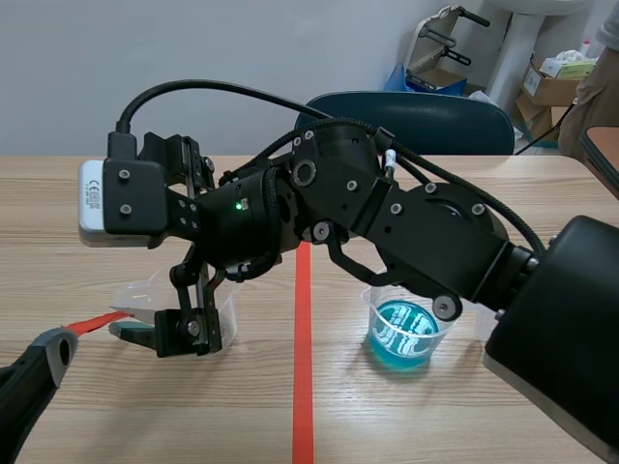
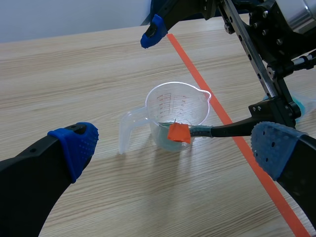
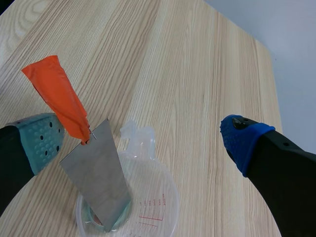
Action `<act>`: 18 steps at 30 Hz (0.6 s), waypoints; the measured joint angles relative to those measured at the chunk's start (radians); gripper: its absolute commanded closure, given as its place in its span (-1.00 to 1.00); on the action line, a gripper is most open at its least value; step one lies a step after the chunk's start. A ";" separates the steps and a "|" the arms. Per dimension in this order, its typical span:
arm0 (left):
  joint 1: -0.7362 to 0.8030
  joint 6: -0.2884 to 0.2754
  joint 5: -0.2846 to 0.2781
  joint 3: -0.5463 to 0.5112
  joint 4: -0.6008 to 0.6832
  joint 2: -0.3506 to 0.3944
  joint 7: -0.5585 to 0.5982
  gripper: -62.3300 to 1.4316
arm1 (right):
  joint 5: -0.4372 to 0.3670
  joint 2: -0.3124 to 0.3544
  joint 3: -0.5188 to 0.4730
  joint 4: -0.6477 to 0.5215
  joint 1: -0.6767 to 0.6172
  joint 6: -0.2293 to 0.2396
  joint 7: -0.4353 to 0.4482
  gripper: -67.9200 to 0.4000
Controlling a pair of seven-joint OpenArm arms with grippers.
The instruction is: Do the redox reaction experiment
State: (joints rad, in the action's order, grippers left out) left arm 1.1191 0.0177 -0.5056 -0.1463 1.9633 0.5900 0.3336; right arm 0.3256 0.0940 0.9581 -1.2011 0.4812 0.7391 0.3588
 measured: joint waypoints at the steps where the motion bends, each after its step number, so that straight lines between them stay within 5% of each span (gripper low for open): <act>1: 0.000 0.000 0.000 0.000 0.000 0.000 0.000 -1.00 | 0.000 0.000 0.000 0.000 0.000 0.000 0.000 -1.00; 14: 0.000 0.000 0.000 0.000 0.000 0.000 0.000 -1.00 | -0.001 0.000 0.000 0.000 0.000 0.000 0.000 -1.00; 18: 0.000 0.000 0.000 0.000 0.000 0.000 0.000 -1.00 | -0.056 0.001 -0.002 0.000 -0.012 -0.001 0.002 -1.00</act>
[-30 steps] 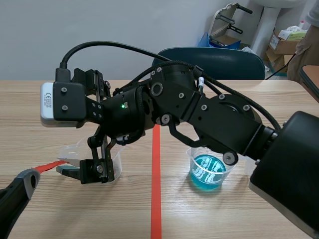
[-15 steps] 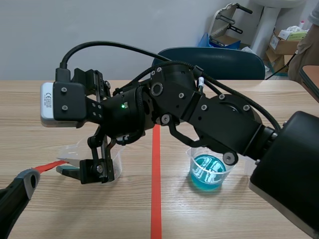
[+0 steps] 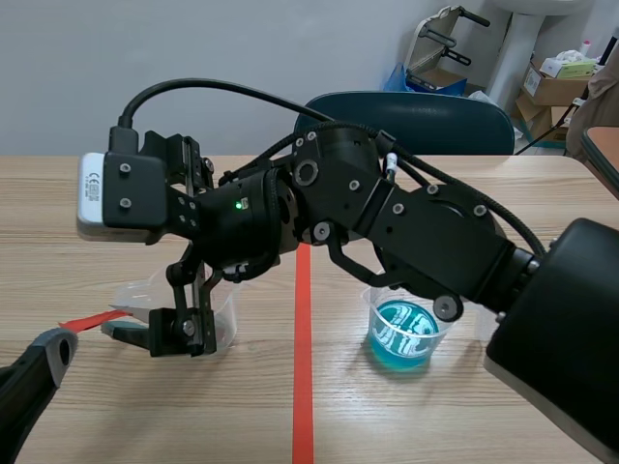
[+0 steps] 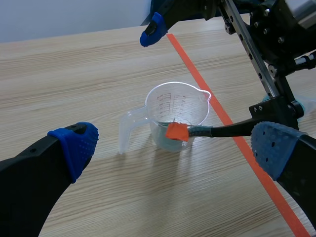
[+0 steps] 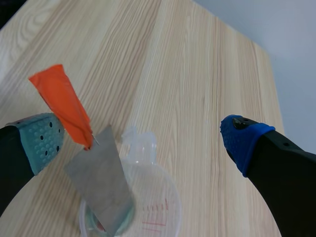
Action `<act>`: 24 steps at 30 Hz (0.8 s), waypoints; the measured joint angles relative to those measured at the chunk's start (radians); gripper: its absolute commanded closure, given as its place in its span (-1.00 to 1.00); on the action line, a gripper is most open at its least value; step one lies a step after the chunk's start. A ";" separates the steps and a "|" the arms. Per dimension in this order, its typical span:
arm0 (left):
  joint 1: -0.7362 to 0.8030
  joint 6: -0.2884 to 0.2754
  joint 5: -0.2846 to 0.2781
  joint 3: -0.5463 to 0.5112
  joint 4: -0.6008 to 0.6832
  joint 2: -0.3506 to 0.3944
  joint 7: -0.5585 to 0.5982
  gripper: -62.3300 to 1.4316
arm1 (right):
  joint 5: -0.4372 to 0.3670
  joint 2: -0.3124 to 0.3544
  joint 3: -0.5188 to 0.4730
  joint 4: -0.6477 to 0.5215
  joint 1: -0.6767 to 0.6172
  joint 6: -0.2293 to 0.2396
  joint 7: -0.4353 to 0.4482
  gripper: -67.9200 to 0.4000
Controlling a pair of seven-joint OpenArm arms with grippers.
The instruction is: Do the redox reaction experiment
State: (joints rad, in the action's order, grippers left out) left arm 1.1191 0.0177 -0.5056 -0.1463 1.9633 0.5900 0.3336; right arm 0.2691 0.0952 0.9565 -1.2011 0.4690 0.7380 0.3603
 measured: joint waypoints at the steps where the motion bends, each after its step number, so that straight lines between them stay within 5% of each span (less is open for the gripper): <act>1: 0.000 0.000 0.000 0.000 0.000 0.000 0.000 -1.00 | -0.016 0.002 -0.002 0.000 -0.009 0.000 0.001 -1.00; 8: 0.000 0.000 -0.001 0.000 0.000 0.000 0.000 -1.00 | -0.172 0.125 -0.073 -0.075 -0.140 0.000 -0.003 -1.00; 15: -0.005 0.001 0.001 0.000 0.000 -0.003 -0.008 -1.00 | -0.344 0.323 -0.208 -0.311 -0.301 -0.102 -0.009 -1.00; 24: -0.156 -0.015 0.152 0.000 0.000 -0.087 -0.168 -1.00 | -0.523 0.511 -0.462 -0.546 -0.579 -0.203 -0.027 -1.00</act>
State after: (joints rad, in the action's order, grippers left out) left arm 0.9627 0.0029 -0.3538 -0.1463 1.9633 0.5034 0.1654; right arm -0.2543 0.6064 0.4942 -1.7466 -0.1104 0.5350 0.3328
